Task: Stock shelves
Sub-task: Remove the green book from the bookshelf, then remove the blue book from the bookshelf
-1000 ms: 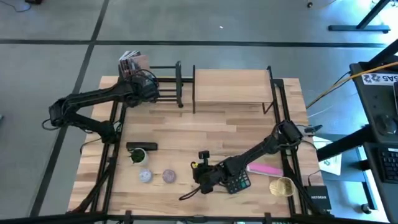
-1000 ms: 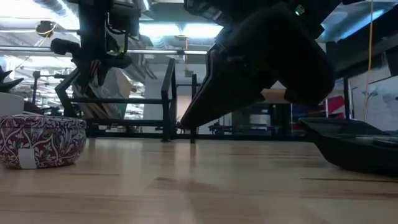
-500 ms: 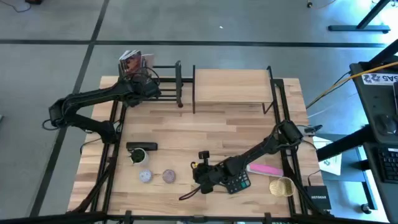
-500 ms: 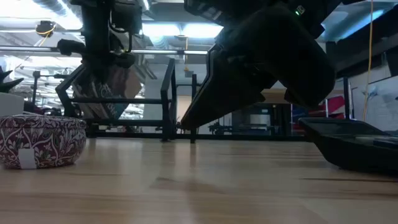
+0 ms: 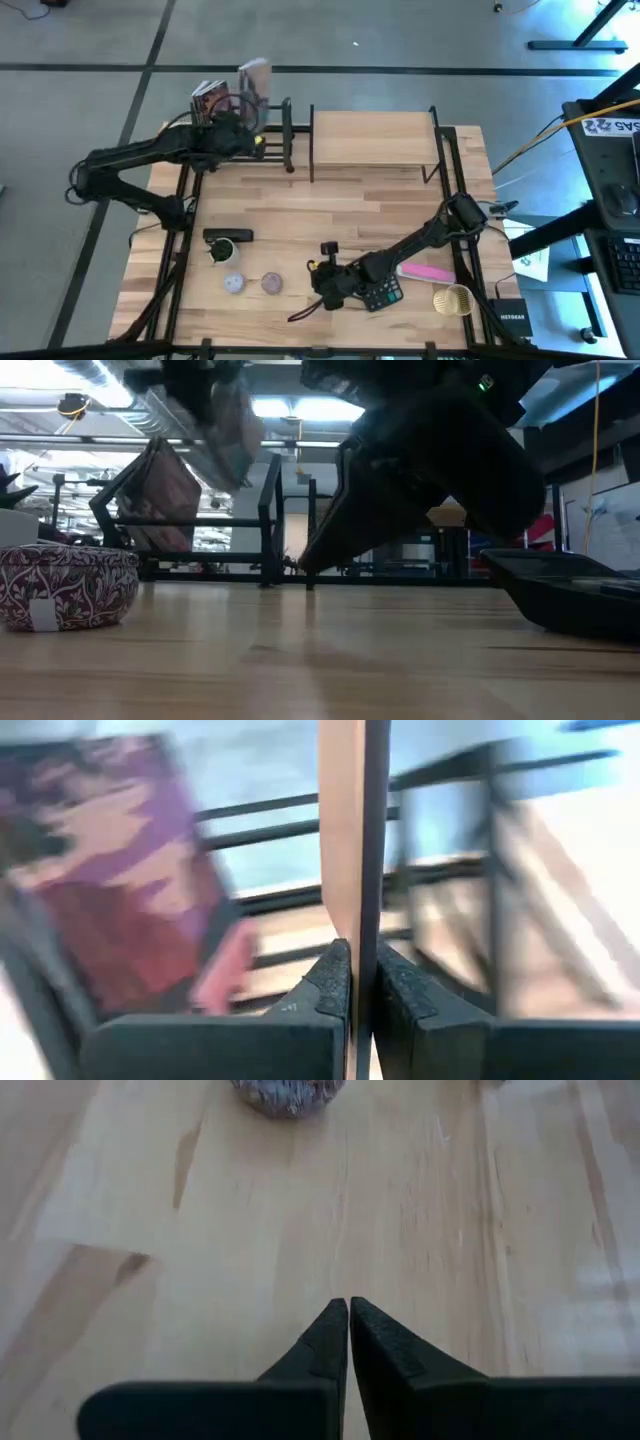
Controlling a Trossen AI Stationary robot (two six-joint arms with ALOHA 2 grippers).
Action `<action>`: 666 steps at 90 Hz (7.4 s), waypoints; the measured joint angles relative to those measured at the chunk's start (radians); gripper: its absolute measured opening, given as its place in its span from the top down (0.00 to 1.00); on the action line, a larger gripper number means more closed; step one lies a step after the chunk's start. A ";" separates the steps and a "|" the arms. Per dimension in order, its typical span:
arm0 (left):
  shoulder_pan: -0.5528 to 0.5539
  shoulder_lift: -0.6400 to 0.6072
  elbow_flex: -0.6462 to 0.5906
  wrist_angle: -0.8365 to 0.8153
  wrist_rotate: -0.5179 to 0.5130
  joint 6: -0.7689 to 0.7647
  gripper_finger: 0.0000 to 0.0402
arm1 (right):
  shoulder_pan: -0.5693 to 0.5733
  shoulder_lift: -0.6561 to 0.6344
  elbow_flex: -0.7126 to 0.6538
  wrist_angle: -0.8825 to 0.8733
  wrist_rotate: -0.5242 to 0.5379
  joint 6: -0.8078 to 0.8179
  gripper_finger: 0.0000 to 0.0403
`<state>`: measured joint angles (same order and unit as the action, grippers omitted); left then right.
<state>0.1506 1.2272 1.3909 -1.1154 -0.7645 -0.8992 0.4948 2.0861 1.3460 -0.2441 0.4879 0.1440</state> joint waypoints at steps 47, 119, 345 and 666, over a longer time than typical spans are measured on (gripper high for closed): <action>-0.784 0.096 0.026 -0.059 -0.158 -0.775 1.00 | 0.143 -0.036 -0.002 -0.687 0.531 0.486 1.00; -0.700 0.368 -0.566 1.106 0.077 -0.691 1.00 | 0.435 -0.347 0.000 -0.800 0.701 0.656 1.00; -0.002 0.064 -0.048 -0.430 0.018 -0.346 0.99 | 0.472 -0.336 0.000 -0.691 0.671 0.768 1.00; -0.128 -0.061 0.129 -0.062 -0.136 -0.098 0.99 | 0.473 -0.191 0.000 -0.556 0.637 0.759 1.00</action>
<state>0.0230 1.1664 1.5201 -1.1773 -0.9009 -0.9970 0.9680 1.8954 1.3460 -0.8005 1.1248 0.9031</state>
